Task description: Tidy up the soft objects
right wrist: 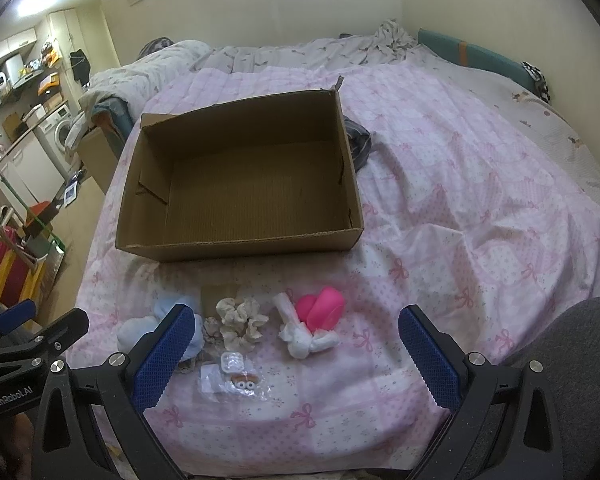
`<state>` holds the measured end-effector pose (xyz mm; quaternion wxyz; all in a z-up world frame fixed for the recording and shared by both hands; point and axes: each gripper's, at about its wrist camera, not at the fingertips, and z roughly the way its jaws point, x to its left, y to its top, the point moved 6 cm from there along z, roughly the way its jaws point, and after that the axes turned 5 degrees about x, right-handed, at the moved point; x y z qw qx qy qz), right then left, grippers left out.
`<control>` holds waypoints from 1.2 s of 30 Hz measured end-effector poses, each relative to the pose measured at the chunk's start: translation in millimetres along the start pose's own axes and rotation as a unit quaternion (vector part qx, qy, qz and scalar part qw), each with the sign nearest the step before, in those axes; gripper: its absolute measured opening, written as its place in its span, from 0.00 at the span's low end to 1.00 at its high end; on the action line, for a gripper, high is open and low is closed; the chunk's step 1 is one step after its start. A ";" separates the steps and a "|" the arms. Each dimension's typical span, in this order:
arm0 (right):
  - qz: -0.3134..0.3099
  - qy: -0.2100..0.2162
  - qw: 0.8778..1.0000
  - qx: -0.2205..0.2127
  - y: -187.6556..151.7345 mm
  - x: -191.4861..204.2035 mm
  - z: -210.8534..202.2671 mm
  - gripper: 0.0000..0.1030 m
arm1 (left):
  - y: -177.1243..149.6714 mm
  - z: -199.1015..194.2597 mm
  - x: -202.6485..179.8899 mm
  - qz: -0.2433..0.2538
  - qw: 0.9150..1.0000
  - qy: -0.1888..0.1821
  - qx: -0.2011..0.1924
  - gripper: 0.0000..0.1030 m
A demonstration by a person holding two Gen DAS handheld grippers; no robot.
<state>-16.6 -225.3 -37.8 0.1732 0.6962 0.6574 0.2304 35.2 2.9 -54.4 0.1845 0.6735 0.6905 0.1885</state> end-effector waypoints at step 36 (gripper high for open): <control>-0.002 0.001 1.000 0.001 -1.0 0.4 2.0 1.00 | -5.2 4.3 2.9 -0.013 1.000 -0.002 0.006 1.00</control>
